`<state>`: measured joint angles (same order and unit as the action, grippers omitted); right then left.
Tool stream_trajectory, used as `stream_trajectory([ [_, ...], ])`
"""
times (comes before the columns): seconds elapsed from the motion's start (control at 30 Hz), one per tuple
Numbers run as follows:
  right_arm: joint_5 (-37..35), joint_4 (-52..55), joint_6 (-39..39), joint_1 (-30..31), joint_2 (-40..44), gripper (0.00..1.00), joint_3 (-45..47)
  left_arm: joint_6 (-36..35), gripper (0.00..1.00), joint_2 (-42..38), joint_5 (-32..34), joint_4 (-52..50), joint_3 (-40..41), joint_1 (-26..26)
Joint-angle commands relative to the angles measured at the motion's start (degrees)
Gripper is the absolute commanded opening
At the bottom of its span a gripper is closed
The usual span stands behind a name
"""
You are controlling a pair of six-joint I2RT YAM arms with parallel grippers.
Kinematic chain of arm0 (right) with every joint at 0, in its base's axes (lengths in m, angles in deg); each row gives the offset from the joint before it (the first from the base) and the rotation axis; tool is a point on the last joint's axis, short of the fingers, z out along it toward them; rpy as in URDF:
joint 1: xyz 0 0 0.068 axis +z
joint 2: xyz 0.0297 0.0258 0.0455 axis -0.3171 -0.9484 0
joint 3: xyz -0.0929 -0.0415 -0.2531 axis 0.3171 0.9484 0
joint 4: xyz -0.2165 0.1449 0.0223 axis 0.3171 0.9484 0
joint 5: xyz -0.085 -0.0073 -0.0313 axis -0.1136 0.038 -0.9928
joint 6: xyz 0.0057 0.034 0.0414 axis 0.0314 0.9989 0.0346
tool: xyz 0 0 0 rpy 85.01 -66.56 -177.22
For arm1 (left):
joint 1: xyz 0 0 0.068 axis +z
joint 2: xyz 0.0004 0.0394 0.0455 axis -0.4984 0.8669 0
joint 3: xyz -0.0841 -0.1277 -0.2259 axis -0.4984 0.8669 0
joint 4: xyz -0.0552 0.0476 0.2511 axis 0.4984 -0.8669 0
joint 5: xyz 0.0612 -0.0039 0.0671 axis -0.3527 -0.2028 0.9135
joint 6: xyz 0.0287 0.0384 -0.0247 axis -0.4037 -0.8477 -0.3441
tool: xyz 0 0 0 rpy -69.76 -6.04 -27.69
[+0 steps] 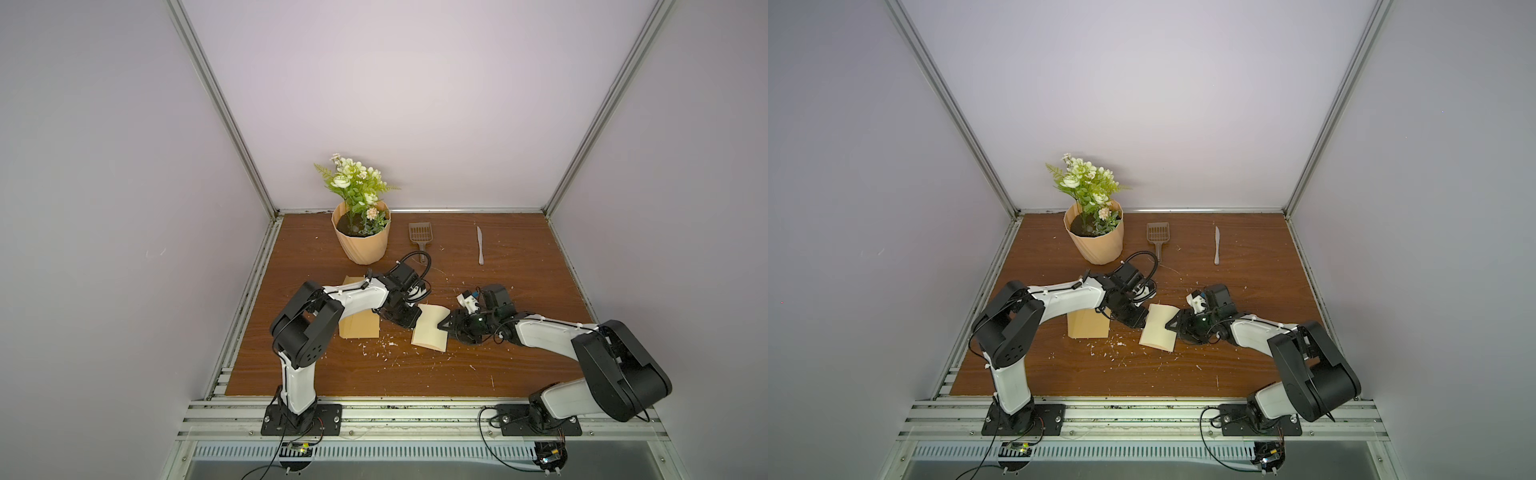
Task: Fold the letter paper in half and place it into the envelope
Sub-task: Pick up the letter paper from the center of the board.
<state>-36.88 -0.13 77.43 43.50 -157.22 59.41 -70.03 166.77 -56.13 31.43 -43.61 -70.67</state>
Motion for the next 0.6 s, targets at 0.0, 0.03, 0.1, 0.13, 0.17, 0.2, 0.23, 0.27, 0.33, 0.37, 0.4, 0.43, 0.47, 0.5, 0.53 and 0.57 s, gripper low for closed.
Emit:
stream_trajectory([
  [0.0,-1.87,2.1,0.29,0.67,-2.5,0.6,1.96,-0.77,0.0,2.56,0.8,-1.23,0.21,-0.61],
  [0.03,-1.86,1.96,0.33,0.81,-2.76,0.59,2.04,-0.84,0.0,2.65,0.85,-1.22,0.27,-0.62],
  [0.1,-1.8,1.45,0.58,0.92,-2.96,0.59,2.18,-0.99,0.0,2.9,0.94,-1.19,0.38,-0.62],
  [0.13,-1.65,0.95,0.83,0.91,-2.96,0.59,2.5,-0.98,0.0,2.96,0.94,-1.22,0.45,-0.62],
  [0.17,-1.52,0.23,1.21,0.91,-2.75,0.59,2.86,-1.04,0.0,3.0,0.89,-1.2,0.55,-0.62],
  [0.2,-1.35,-0.92,1.93,0.91,-2.41,0.59,3.54,-1.01,0.0,3.0,1.07,-1.23,0.71,-0.62],
  [0.23,-1.1,-2.21,2.48,0.89,-2.22,0.59,4.05,-1.11,0.0,3.0,1.11,-1.21,0.87,-0.67],
  [0.27,-0.84,-3.21,2.92,0.91,-2.17,0.59,4.39,-1.18,0.0,3.08,1.15,-1.18,0.95,-0.65],
  [0.33,-0.08,-4.88,3.57,0.91,-2.75,0.58,4.78,-1.18,0.0,3.26,1.21,-1.22,1.04,-0.68],
  [0.37,0.21,-5.74,3.96,0.91,-2.99,0.57,4.92,-1.19,0.0,3.35,1.18,-1.18,1.13,-0.71],
  [0.4,0.41,-6.56,4.33,0.91,-3.29,0.55,5.02,-1.32,0.0,3.35,1.24,-1.19,1.17,-0.7],
  [0.43,0.51,-6.86,4.45,0.9,-3.52,0.53,5.02,-1.37,0.0,3.35,1.35,-1.21,1.16,-0.71],
  [0.47,0.43,-7.01,4.42,0.91,-3.65,0.51,4.97,-1.37,0.0,3.37,1.49,-1.31,1.11,-0.7],
  [0.5,0.27,-7.16,4.37,0.91,-3.79,0.48,5.02,-1.44,0.0,3.44,1.47,-1.4,1.08,-0.71],
  [0.53,0.24,-7.47,4.39,0.86,-3.91,0.43,5.05,-1.44,0.0,3.44,1.48,-1.36,1.08,-0.71],
  [0.57,0.14,-7.81,4.37,0.9,-4.15,0.39,5.13,-1.44,0.0,3.52,1.3,-1.46,1.15,-0.71],
])
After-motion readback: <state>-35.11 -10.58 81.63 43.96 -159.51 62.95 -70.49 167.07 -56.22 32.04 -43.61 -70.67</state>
